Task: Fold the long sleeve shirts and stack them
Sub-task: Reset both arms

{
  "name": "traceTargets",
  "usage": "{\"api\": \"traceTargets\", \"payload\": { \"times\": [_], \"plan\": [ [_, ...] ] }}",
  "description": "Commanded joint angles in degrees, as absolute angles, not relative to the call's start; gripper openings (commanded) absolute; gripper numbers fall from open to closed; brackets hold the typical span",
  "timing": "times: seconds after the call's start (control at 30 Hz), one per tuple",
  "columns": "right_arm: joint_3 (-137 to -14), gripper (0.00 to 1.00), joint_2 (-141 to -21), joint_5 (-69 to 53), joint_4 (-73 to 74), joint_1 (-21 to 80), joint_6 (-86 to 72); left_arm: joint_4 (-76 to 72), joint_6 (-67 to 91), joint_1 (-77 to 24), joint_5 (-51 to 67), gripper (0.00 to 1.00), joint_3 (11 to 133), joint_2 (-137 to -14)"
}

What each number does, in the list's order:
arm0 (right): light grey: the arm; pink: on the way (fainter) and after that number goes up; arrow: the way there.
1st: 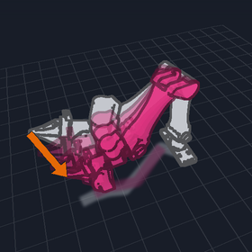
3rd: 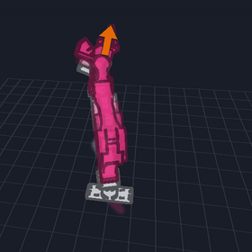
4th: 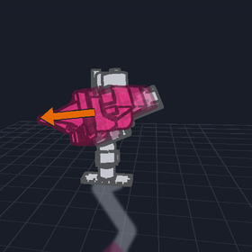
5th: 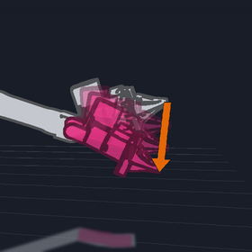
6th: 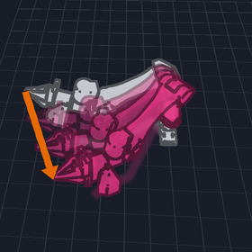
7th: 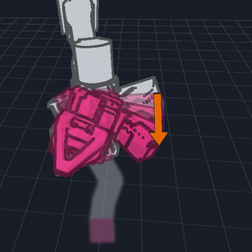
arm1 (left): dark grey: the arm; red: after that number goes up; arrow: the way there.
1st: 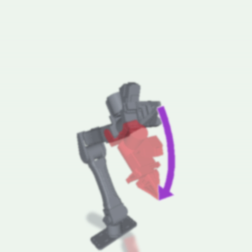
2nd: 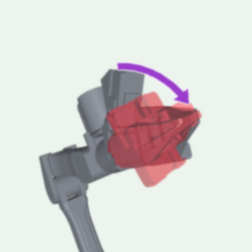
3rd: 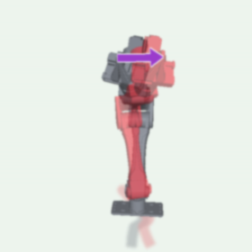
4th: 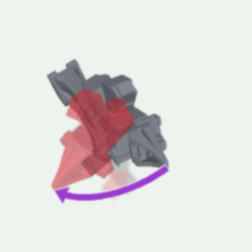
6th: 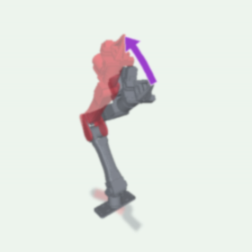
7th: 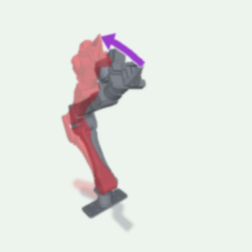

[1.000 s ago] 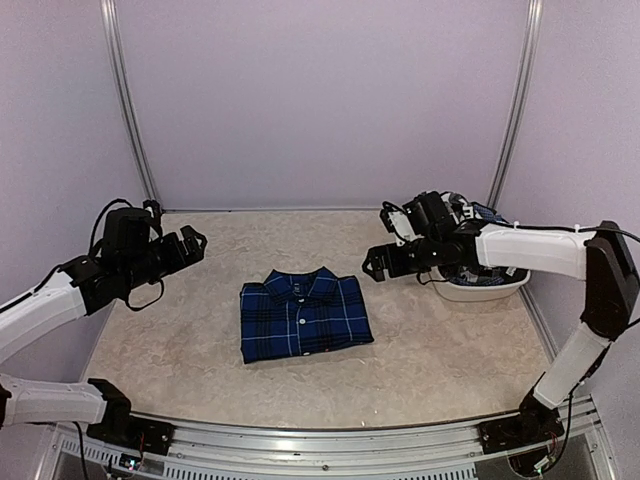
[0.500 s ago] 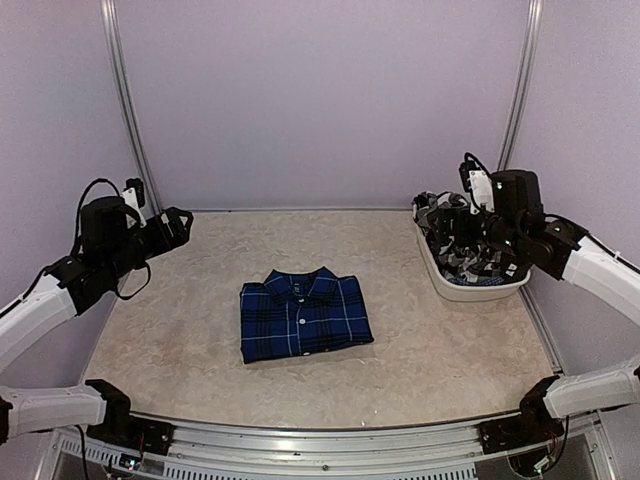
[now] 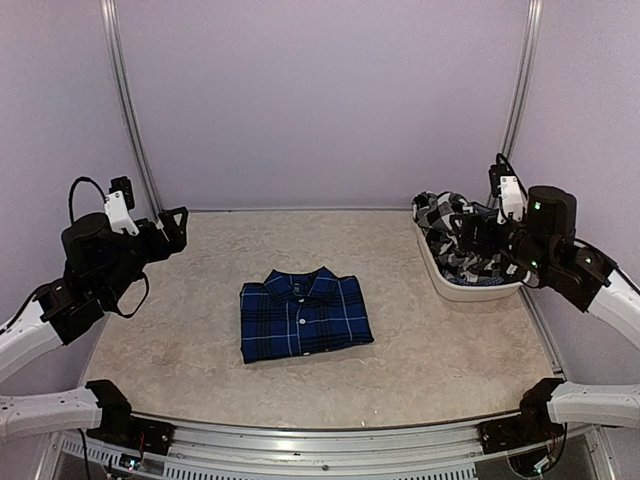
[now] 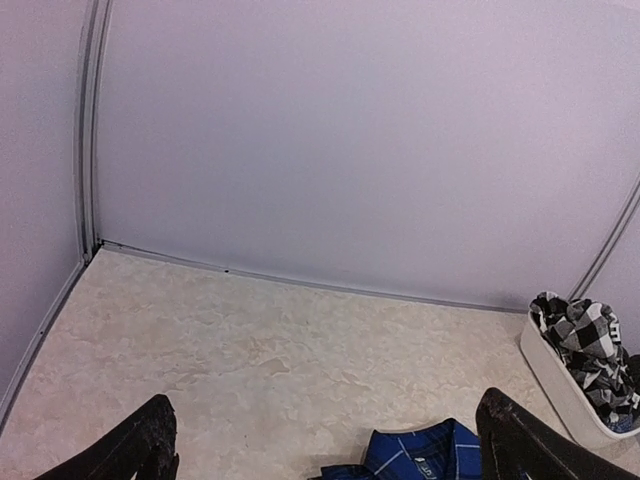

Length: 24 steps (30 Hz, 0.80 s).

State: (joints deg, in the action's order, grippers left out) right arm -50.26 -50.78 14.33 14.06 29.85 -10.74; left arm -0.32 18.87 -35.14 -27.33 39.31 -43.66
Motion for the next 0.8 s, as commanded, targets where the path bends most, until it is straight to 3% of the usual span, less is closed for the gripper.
{"api": "traceTargets", "payload": {
  "times": [0.0, 0.77],
  "plan": [
    [-49.25, 1.0, -50.57, 15.21, 12.45, 29.49, -10.17, -2.16, 17.4, -35.42, -30.1, 0.99, 39.49, -43.41],
    [-48.5, 0.99, -50.02, 15.91, 12.42, 29.57, -10.6, -1.83, 17.88, -35.42, -29.88, 0.99, 39.8, -45.78]
  ]
}}
